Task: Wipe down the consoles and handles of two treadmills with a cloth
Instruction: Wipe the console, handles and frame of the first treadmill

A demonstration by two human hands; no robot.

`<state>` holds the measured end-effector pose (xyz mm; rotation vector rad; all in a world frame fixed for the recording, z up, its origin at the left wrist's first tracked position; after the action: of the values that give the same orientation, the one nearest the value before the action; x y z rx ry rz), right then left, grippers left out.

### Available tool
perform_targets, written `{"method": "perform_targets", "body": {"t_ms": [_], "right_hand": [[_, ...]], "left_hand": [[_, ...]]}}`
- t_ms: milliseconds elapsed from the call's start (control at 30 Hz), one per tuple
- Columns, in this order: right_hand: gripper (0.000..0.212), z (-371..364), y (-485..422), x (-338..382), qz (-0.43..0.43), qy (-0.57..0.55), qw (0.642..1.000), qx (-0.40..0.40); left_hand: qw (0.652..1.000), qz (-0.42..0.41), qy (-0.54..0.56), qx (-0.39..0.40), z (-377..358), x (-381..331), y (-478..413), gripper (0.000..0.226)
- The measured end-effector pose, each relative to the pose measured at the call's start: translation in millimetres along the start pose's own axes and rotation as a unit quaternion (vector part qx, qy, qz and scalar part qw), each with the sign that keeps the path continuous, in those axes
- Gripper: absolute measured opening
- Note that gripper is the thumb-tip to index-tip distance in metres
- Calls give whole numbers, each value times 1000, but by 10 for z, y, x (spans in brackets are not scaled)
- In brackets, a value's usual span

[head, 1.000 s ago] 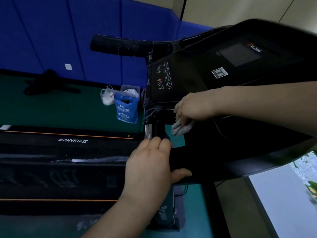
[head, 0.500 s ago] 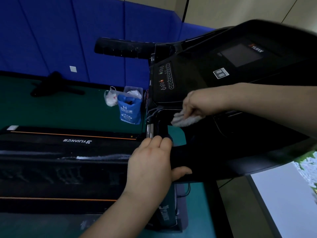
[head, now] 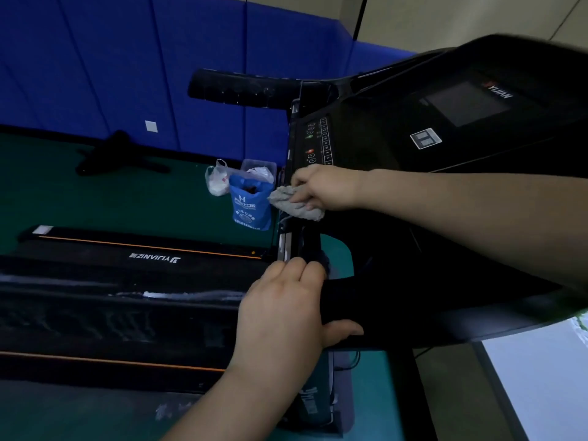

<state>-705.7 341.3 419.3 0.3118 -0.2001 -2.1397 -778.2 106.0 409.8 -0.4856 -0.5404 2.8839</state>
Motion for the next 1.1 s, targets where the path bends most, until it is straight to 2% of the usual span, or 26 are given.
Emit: {"method": "perform_targets", "body": {"t_ms": [133,267,400,500,567,633,733,867,967,1000,1100], "right_hand": [[38,-22,-343,105,30,-12,999,22],[34,-34,-270,300,80,-85,992,41],[32,-132,154,800,175,-159,970,47],[28,-159,245,928,247,-155,955,50],[29,-89,127,724,233,-135,963,25],[32,-47,-32,419,174,-124,977,-8],[37,-113,-111,265,122,-115,986,-11],[40,-156,131,700,178,-153,971,35],[35,-187,299,1004,267,-163,947,69],[32,-180,286,997,277,-156,946,70],[32,-85,157,700,231,-123,964,39]], "left_hand": [[1000,6,-5,4,5,1,2,66],[1000,10,-7,0,12,-4,6,66],[1000,7,7,-9,15,-10,1,67],[1000,6,6,-16,15,-13,-4,68],[1000,6,5,-10,11,-10,2,67],[1000,8,-3,-5,16,-11,7,66],[1000,8,-6,-9,19,-16,12,67],[1000,12,-8,-7,14,-14,4,69],[1000,10,-4,-8,25,-23,-1,71],[1000,8,-2,-9,27,-21,-3,72],[1000,2,3,-11,24,-10,5,69]]}}
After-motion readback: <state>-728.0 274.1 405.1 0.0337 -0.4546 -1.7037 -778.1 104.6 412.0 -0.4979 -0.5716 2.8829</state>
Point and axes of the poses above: each hand's wrist, its own y-axis away from the middle knuckle, its own z-axis out of the back of the hand, x = y × z, the point moved 4 cm from there along -y, towards the middle knuckle, and after that the axes turned 1 degree about x, right-handed, at the moved point
